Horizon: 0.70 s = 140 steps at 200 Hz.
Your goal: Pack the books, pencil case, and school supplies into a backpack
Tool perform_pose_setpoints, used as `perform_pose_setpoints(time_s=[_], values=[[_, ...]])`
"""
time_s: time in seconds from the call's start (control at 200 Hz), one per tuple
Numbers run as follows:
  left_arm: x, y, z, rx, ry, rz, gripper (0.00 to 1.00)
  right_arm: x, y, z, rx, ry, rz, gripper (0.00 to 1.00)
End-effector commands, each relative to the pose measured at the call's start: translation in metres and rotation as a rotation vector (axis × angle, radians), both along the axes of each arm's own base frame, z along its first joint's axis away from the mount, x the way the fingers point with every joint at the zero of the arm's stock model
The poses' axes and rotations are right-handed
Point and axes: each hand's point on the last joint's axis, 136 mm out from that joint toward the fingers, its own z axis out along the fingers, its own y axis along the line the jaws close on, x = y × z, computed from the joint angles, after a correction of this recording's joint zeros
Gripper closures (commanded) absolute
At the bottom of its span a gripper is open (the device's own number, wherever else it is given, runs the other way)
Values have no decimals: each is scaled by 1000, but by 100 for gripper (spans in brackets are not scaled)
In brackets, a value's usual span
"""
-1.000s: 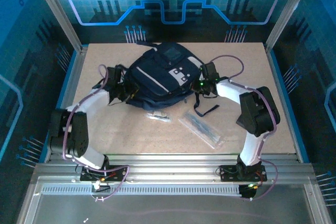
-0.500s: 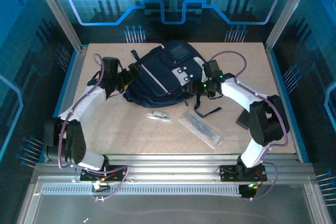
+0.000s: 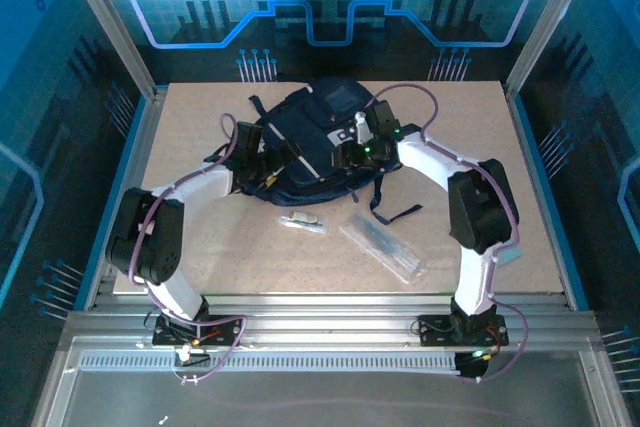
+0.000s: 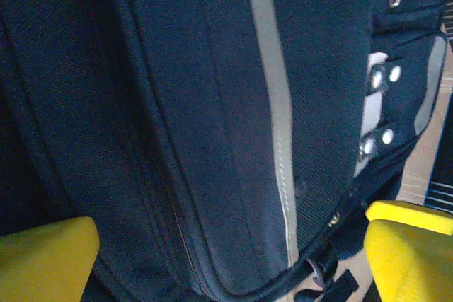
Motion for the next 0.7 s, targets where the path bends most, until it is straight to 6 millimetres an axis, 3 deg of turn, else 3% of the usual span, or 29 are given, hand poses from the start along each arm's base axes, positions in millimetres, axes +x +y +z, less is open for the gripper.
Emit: perform_pose_setpoints(time_s=[0.0, 0.18, 0.305, 0.43, 0.59, 0.695], values=[[-1, 0, -20, -1, 27, 13, 3, 9, 0, -18, -19, 23, -28, 35], [-7, 9, -50, -16, 92, 47, 3, 10, -6, -55, -14, 86, -98, 32], [-7, 9, -55, -30, 103, 48, 3, 9, 6, -61, 57, 113, -90, 31], [-3, 6, -53, -48, 94, 41, 3, 3, 34, -42, 209, 96, 2, 33], [6, 1, -50, -71, 80, 41, 3, -21, 58, -6, 383, 85, 149, 35], [15, -2, -48, -72, 72, 34, 3, -36, 69, 2, 433, 99, 232, 36]])
